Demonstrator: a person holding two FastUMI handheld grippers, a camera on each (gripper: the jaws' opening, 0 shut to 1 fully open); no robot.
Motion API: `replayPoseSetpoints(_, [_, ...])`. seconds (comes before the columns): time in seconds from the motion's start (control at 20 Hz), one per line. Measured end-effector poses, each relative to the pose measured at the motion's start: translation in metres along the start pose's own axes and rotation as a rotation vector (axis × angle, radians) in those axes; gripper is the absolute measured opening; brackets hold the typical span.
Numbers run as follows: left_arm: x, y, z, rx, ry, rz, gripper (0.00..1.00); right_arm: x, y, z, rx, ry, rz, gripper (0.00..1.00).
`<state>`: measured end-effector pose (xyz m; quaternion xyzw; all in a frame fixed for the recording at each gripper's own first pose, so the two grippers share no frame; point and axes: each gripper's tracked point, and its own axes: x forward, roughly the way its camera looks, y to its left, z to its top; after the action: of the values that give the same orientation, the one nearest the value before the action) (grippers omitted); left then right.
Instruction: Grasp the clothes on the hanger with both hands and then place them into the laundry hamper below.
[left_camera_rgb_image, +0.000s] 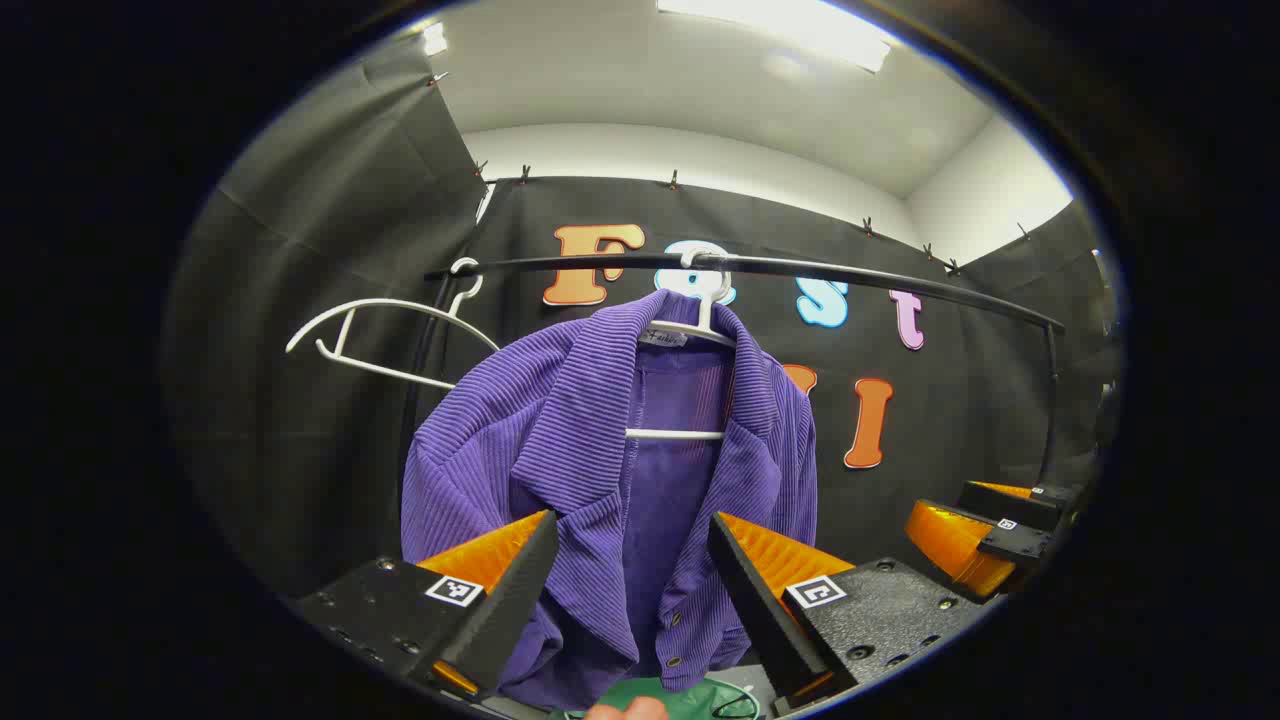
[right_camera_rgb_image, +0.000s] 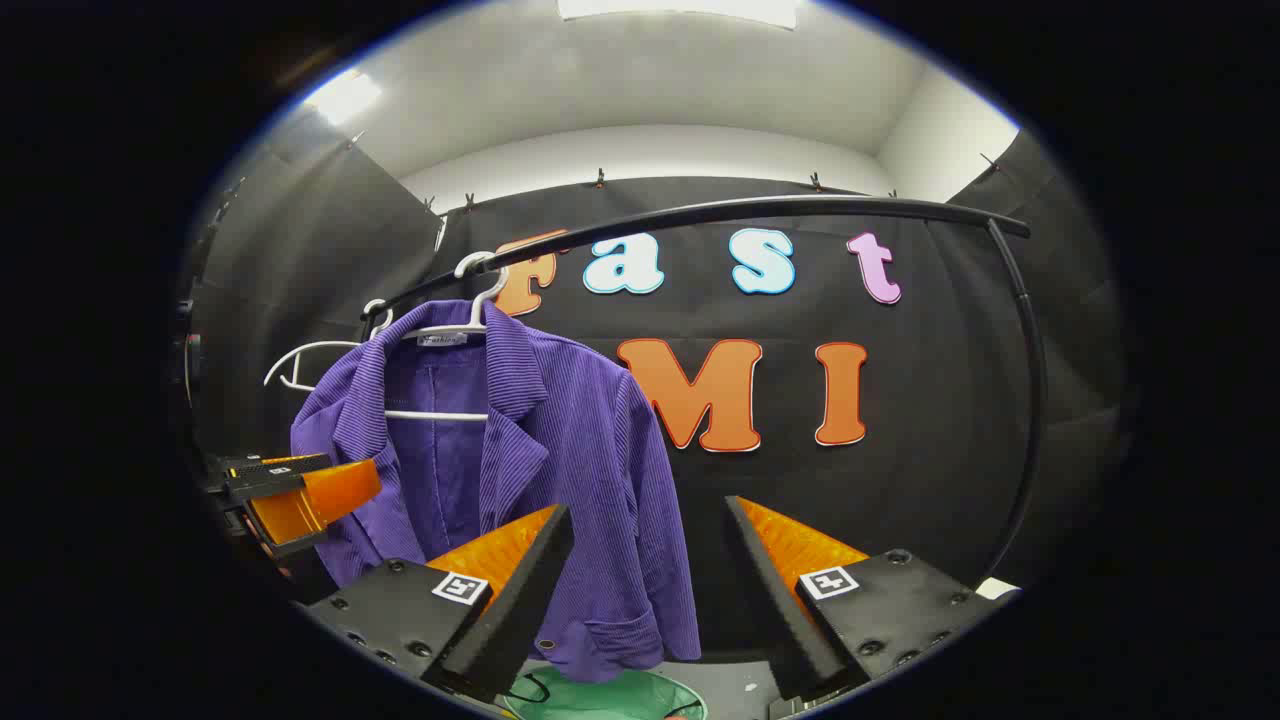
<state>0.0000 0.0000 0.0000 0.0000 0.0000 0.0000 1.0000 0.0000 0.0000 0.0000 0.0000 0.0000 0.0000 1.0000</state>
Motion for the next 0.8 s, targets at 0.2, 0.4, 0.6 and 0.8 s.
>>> replayPoseSetpoints(0.2, [0.001, 0.001, 0.007, 0.02, -0.018, 0.005, 0.95, -0.002, -0.001, 0.0, 0.0, -0.003, 0.002, 0.98])
replayPoseSetpoints(0.4, [0.006, -0.006, 0.006, -0.002, -0.014, -0.012, 0.95, -0.003, -0.007, 0.002, 0.006, -0.013, -0.007, 1.0])
replayPoseSetpoints(0.6, [0.006, -0.007, 0.002, -0.041, 0.0, -0.014, 0.92, -0.006, -0.015, 0.004, 0.014, -0.021, -0.022, 0.98])
replayPoseSetpoints(0.8, [0.004, -0.007, 0.004, -0.045, 0.001, -0.023, 0.95, -0.007, -0.02, 0.006, 0.015, -0.022, -0.024, 0.98])
